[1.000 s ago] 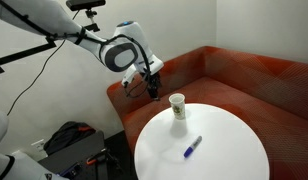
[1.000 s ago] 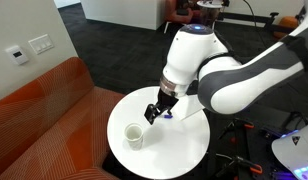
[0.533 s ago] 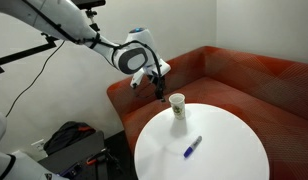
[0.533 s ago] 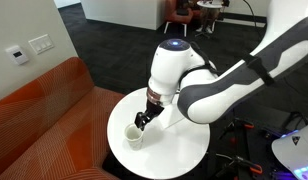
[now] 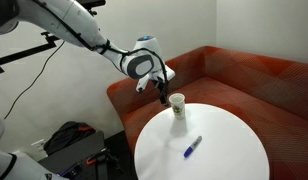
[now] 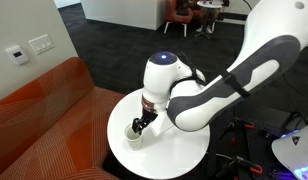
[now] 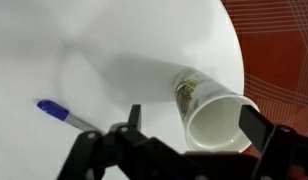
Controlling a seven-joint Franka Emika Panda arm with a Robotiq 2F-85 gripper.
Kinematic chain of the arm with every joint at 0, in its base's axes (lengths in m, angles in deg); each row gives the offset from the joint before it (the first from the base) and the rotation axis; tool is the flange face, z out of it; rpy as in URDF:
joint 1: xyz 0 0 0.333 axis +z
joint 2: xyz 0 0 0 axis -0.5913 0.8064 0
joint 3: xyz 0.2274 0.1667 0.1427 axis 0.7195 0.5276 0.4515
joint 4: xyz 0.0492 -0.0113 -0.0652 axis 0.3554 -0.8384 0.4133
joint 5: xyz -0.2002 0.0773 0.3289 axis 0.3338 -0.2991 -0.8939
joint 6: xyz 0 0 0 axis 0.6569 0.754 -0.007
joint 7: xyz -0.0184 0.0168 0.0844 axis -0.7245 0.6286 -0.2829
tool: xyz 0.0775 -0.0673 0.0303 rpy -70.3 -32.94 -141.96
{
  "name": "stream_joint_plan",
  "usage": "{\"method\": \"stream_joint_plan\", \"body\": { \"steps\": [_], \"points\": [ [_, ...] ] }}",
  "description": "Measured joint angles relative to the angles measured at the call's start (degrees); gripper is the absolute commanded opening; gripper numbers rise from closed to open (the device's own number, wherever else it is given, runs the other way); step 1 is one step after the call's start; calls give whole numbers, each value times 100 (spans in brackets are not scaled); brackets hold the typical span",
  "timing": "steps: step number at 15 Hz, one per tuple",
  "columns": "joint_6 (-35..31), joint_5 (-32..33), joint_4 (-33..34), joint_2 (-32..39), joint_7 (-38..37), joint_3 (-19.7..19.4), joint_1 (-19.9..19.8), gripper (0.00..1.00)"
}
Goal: Slide the cup to the right
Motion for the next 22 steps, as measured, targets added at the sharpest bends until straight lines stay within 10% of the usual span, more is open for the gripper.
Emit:
{"method": "stream_joint_plan", "body": {
  "steps": [22],
  "points": [
    [-445,-41,619,901,-377,-435,272,94]
  ]
}}
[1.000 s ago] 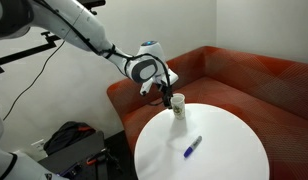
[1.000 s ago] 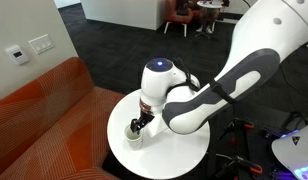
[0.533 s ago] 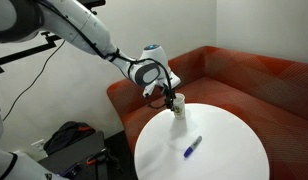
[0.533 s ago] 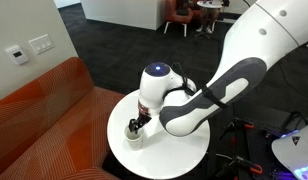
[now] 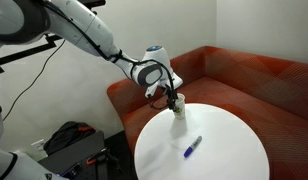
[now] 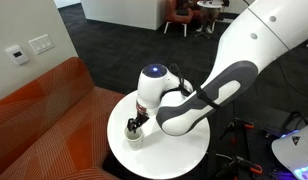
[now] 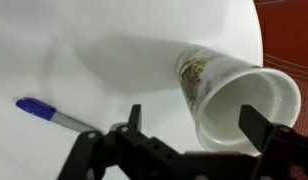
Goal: Slide the cup to the right
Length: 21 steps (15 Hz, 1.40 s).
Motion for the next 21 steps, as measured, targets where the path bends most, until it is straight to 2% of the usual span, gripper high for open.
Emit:
{"method": "stream_joint_plan", "body": {
  "steps": [1,3,4,6,13,14,15,18,20,21],
  "points": [
    [0,-1,22,20,0,-9,0,86],
    [0,-5,77,73,-1,-24,0,84],
    [0,-7,105,102,-1,-29,0,79],
    [0,-15,153,154,-1,-36,0,81],
    [1,-40,294,314,-2,-37,0,66],
    [2,-41,308,332,-2,-37,0,58],
    [2,-42,321,350,-1,-37,0,43],
    [3,-43,364,391,-1,-37,1,17],
    [4,-43,392,413,-2,-36,4,1],
    [5,-43,404,418,-2,-36,9,0]
  ]
}}
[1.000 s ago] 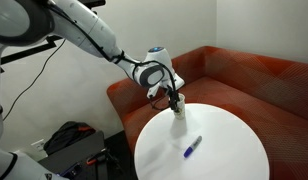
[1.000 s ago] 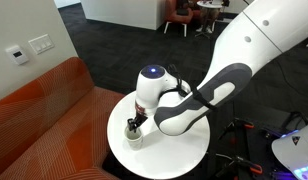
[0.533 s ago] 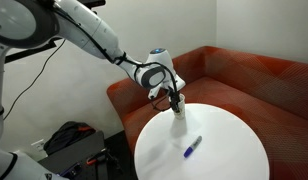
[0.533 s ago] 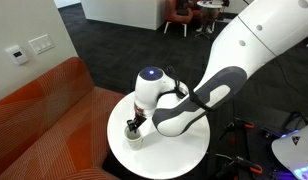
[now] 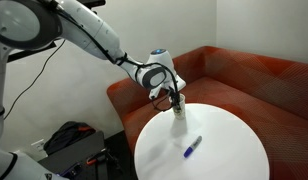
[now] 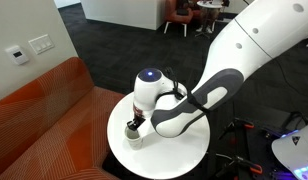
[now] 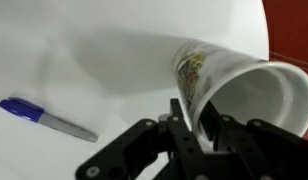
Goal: Slide the cup to the right
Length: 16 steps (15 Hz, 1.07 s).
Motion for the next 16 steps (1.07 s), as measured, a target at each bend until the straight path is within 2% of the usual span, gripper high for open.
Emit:
{"method": "stream_joint_plan", "body": {
  "steps": [3,16],
  "points": [
    [16,-1,20,6,-2,-2,26,3],
    [398,3,71,-49,-2,-45,68,3]
  ]
}}
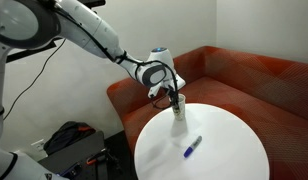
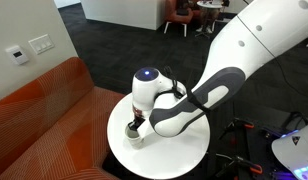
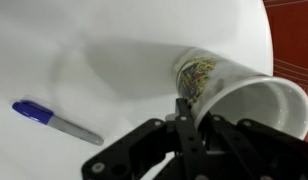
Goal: Slide the cup to the right
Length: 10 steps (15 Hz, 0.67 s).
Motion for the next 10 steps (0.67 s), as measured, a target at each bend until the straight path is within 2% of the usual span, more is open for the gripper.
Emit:
{"method": "stream_joint_plan", "body": {
  "steps": [6,10],
  "points": [
    [-64,-2,-184,-102,0,-38,-13,3],
    [-405,-19,-595,-277,-1,-114,-23,3]
  ]
}}
